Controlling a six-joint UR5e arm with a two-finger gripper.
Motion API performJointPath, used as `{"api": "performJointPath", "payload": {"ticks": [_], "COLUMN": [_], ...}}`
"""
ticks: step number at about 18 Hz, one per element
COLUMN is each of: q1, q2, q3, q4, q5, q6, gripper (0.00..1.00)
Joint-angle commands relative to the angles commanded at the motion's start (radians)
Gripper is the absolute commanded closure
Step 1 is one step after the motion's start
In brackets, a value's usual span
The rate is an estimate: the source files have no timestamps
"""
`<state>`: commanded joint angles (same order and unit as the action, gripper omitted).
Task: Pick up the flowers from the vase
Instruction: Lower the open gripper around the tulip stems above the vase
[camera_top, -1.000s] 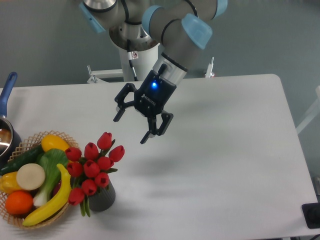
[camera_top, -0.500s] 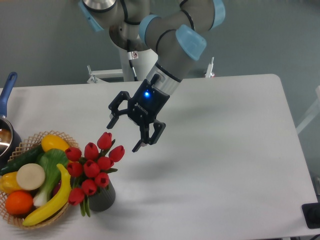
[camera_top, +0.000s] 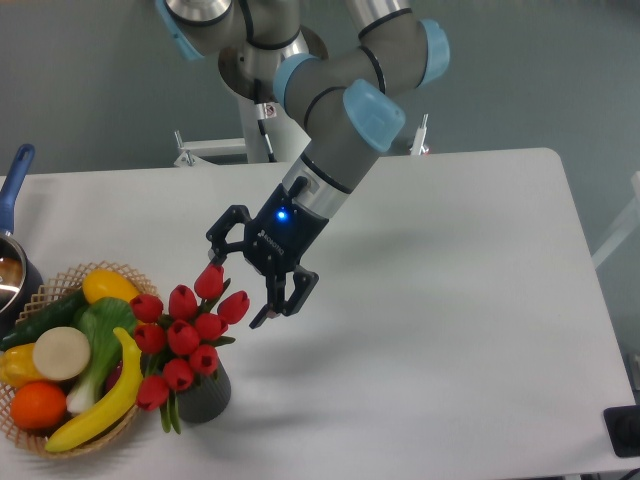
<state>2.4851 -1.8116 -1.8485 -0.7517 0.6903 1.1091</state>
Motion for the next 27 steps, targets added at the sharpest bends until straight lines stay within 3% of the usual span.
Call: {"api": "performJointPath", "payload": {"ticks": [10,17,22,27], "q1": [-0.034,-0.060,-0.086,-0.089], "q2": [-0.055,-0.107,-0.135,-0.137], "q3": [0.022,0.086,0.086,0.081], "q4": [0.023,0.029,0.101,0.103], "q5": [-0.017,-0.038,-0.040,-0.075], "q6": [-0.009,-0.087,-0.081,-0.080], "gripper": [0.00,0.00,0.00,0.00]}}
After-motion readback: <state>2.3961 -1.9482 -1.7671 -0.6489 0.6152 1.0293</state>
